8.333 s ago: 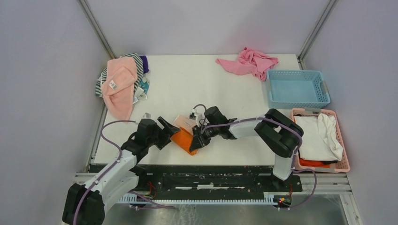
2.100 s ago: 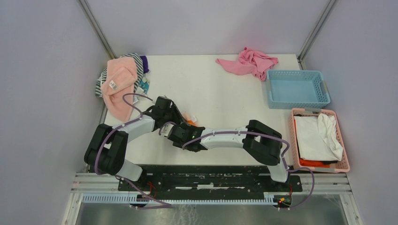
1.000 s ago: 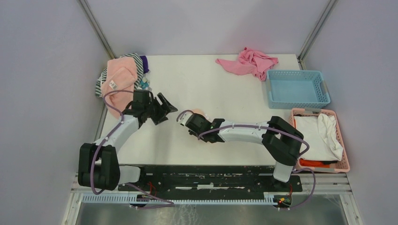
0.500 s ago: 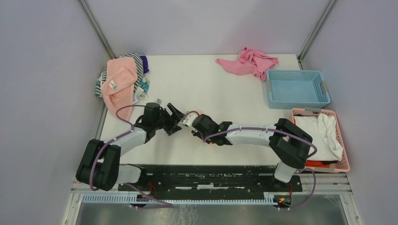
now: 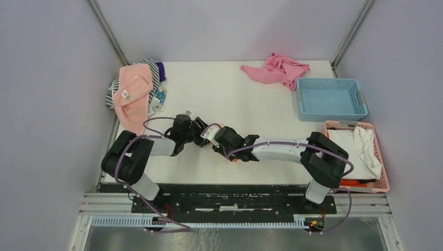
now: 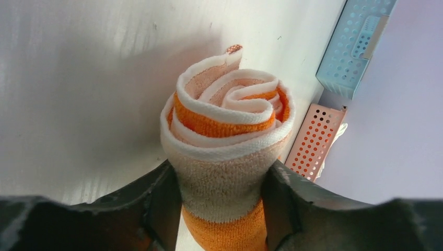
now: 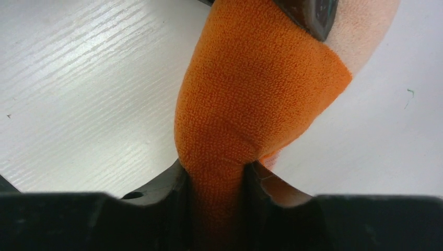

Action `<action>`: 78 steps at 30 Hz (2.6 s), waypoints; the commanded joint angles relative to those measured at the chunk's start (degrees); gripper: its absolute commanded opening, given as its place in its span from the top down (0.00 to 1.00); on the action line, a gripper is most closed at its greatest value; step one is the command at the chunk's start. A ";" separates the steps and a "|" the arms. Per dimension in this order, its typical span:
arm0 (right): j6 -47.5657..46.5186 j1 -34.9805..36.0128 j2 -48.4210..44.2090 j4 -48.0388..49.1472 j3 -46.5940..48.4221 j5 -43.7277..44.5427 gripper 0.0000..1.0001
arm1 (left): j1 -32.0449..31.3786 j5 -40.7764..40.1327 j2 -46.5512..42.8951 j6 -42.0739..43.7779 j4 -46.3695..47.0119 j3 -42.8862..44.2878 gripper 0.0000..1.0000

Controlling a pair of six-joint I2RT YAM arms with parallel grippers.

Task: Roll the towels
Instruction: Roll the towel at the center of the board.

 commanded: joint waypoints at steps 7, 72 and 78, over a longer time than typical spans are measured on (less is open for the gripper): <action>10.63 0.78 4.34 -11.62 8.19 -1.59 0.29 | -5.57 -10.97 -1.26 -4.85 -1.83 -3.29 0.54; 10.59 0.64 13.77 -9.51 10.96 12.61 0.30 | -8.78 -16.48 -4.02 -7.70 -8.68 -2.33 0.53; 9.73 -0.52 14.25 -10.34 11.82 7.91 0.67 | -7.86 -16.09 -4.45 -6.58 -8.74 -2.28 0.44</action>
